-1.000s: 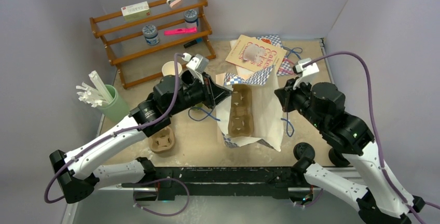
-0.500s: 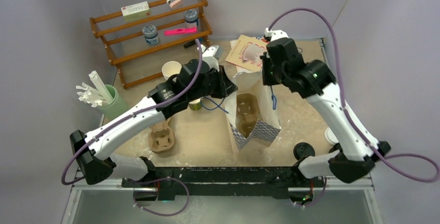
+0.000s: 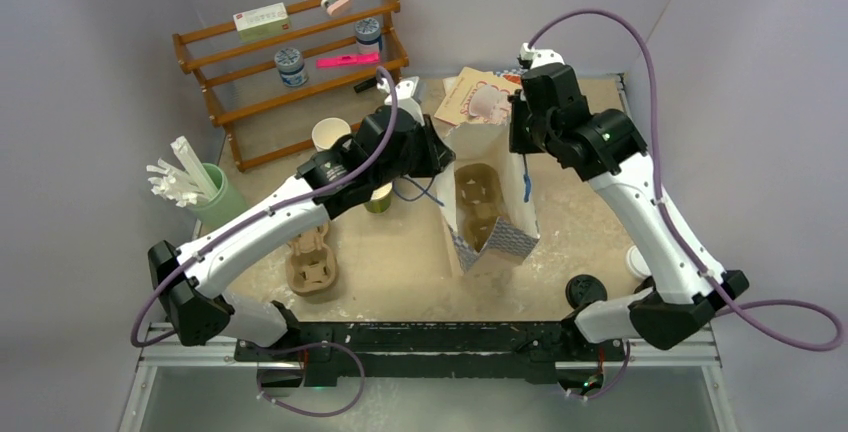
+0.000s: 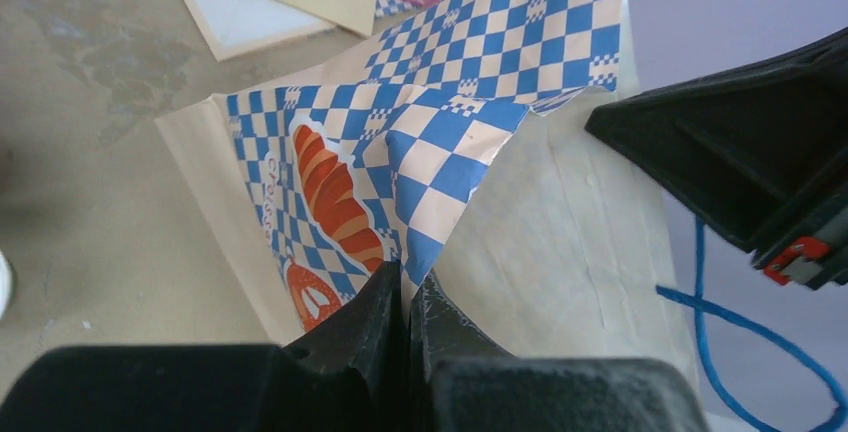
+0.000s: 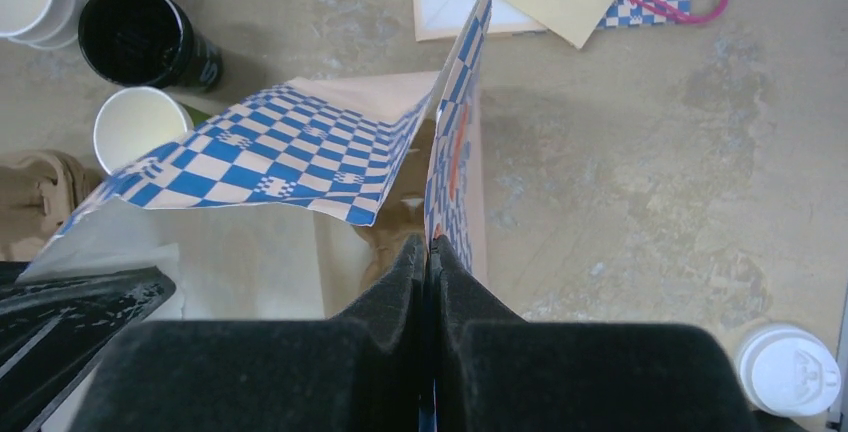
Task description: Pack the takeout coffee
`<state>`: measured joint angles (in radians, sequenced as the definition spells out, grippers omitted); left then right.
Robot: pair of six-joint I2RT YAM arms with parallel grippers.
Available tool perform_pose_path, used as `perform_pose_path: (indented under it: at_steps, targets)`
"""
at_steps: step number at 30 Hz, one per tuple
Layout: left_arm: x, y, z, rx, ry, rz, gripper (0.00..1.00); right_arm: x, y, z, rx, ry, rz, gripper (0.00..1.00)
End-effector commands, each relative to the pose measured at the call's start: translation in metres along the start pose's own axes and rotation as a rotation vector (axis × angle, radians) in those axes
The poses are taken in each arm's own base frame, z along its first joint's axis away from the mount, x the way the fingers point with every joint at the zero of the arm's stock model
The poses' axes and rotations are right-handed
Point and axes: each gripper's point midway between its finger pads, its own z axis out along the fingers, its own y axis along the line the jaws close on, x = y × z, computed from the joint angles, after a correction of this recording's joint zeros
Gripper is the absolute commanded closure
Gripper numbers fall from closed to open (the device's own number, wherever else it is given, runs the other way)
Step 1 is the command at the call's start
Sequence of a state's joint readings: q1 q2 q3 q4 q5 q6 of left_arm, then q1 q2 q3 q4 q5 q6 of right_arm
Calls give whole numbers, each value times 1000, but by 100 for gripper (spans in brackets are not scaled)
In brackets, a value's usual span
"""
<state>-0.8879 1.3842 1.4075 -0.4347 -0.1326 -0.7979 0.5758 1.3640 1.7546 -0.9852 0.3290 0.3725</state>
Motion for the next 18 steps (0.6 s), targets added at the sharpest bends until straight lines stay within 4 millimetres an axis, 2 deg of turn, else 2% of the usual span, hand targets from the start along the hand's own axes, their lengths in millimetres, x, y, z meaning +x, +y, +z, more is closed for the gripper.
perform_pose_path:
  at_steps: [1, 6, 10, 14, 18]
  targets:
    - [-57, 2, 2, -55, -158, -29, 99, -26, 7, 26, 7, -56, -11, 100]
    - [-90, 29, 17, -97, -203, -34, 100, -46, 16, 48, -14, -81, -1, 100]
    - [-110, 47, 28, -114, -236, -31, 100, -73, 21, 61, 1, -127, 12, 100]
    - [-122, 54, 45, -118, -239, -13, 100, -92, 23, 81, 23, -150, 42, 100]
    - [-133, 55, 57, -114, -247, 3, 100, -110, 11, 93, 70, -183, 80, 100]
